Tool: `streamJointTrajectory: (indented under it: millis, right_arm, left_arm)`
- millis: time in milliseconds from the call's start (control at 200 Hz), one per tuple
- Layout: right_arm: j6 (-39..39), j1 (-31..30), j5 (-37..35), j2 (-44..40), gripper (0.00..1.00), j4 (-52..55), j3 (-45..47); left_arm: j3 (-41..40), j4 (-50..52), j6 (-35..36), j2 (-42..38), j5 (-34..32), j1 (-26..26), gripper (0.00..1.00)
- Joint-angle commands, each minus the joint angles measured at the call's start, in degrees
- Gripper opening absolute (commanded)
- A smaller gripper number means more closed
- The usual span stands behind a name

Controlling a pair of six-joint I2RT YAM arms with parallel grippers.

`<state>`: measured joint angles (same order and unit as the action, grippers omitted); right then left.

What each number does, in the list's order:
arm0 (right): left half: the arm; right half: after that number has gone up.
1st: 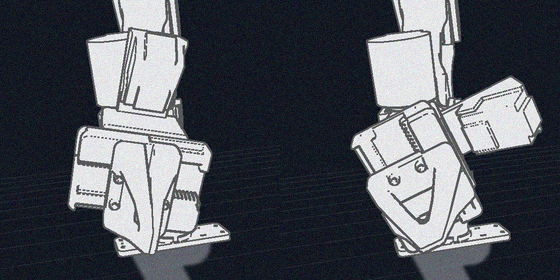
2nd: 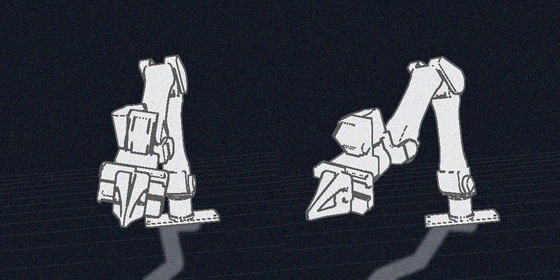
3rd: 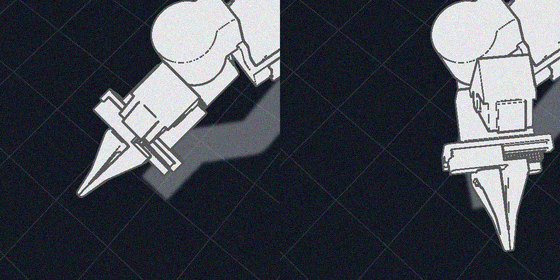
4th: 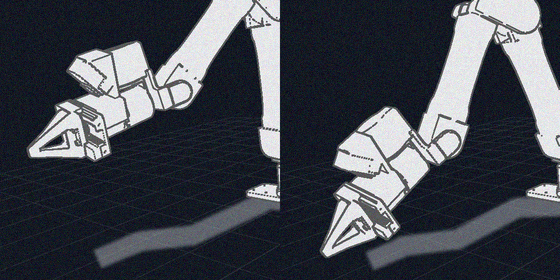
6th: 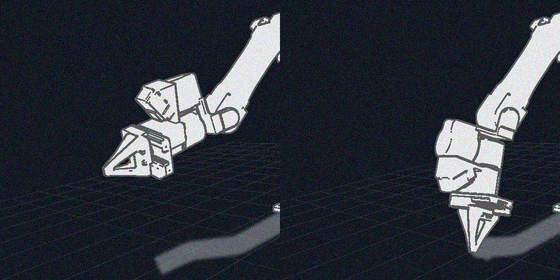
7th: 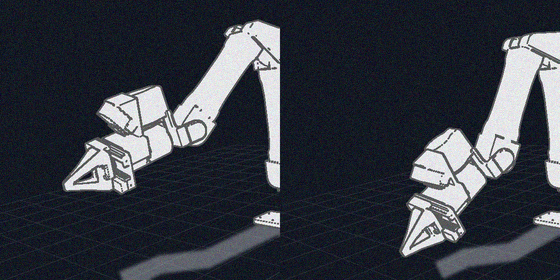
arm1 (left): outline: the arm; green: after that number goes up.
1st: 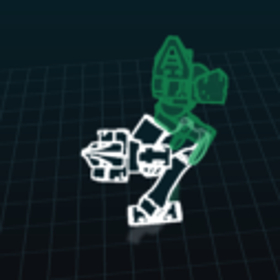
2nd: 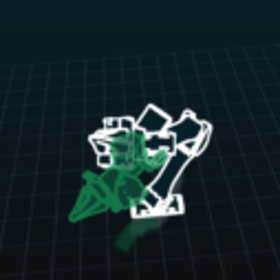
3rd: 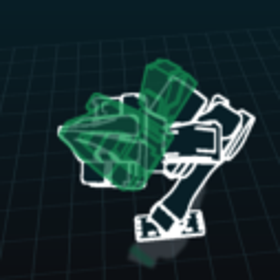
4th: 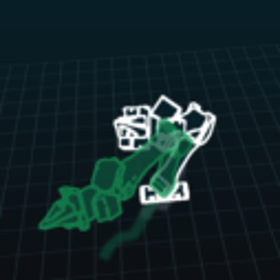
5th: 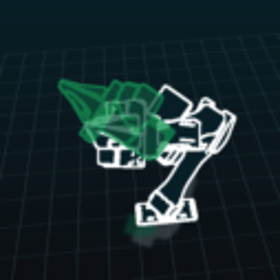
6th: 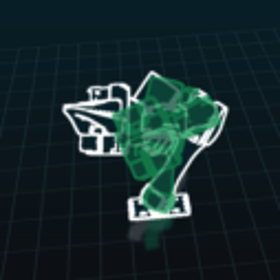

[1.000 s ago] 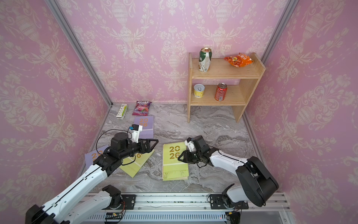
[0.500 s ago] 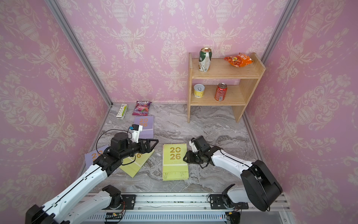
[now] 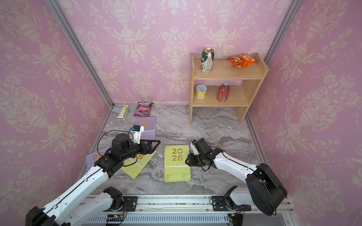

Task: Stack the calendars
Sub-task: Place the calendar at the calendar, then adjust the calendar at the center of the board.

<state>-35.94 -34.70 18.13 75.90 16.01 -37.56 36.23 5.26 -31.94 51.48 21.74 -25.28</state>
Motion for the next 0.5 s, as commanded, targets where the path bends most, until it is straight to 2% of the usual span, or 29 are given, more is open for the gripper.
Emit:
streamJointTrajectory:
  millis: [0, 495]
  right_arm:
    - [0.7, -0.75, -1.0, -0.91, 0.42, 1.22, -1.73]
    - [0.62, -2.07, -2.18, 0.13, 0.4, 1.99, -3.39]
  left_arm:
    - [-0.72, -0.68, 0.57, 0.02, 0.96, -0.12, 0.99]
    - [-0.82, 0.18, 1.02, -0.44, 0.4, -0.05, 0.99]
